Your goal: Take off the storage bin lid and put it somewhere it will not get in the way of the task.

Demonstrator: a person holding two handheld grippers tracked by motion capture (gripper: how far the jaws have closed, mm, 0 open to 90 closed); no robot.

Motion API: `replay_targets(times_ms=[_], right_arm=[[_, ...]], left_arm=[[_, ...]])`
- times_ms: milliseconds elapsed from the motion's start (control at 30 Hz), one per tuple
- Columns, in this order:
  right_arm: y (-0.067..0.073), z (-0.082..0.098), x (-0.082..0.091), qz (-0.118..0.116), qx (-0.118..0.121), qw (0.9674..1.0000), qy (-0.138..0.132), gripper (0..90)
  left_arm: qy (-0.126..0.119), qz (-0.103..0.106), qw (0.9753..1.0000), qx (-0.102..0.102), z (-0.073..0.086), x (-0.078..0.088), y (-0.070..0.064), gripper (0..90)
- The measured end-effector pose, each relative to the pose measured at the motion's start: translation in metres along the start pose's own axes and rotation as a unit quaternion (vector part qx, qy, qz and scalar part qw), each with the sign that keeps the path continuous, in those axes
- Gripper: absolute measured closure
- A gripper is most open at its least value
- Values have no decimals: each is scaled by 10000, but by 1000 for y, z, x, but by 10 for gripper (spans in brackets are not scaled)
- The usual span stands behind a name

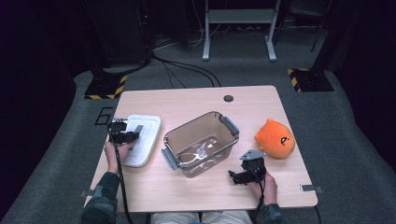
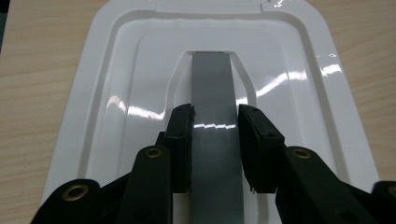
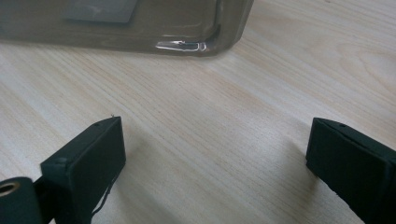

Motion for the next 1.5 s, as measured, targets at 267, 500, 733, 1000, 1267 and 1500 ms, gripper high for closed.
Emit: replay_targets(times_ms=[267, 500, 733, 1000, 1267, 1500], right_arm=[[0, 0, 0, 0, 1, 10000, 0, 40], [0, 0, 0, 0, 1, 10000, 1, 40], [0, 0, 0, 1, 1, 10000, 0, 40], [0, 0, 0, 0, 0, 10000, 0, 40], [0, 0, 0, 2, 1, 10000, -2, 40], [0, 0, 0, 5, 1, 10000, -17, 40]], left_arm=[[52, -174, 9998, 12, 4, -9, 3, 665], [87, -364, 9993, 17, 7, -16, 5, 664], [128, -375, 9992, -97, 7, -16, 6, 547], [-51, -154, 9996, -214, 9, -2, 0, 249], [-348, 275, 9975, -548, 23, 23, -26, 78], [-364, 674, 9932, -879, 42, 39, -53, 1]])
Point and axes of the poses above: each handheld gripper's, and its own axes: x roughly backward along the jaws, z roughly out of its underside, y roughly to its left, the point moved 7 cm from there along -x, roughly forward along the jaws, and after that the axes turned 10 degrees about -y, right-handed, at the moved point
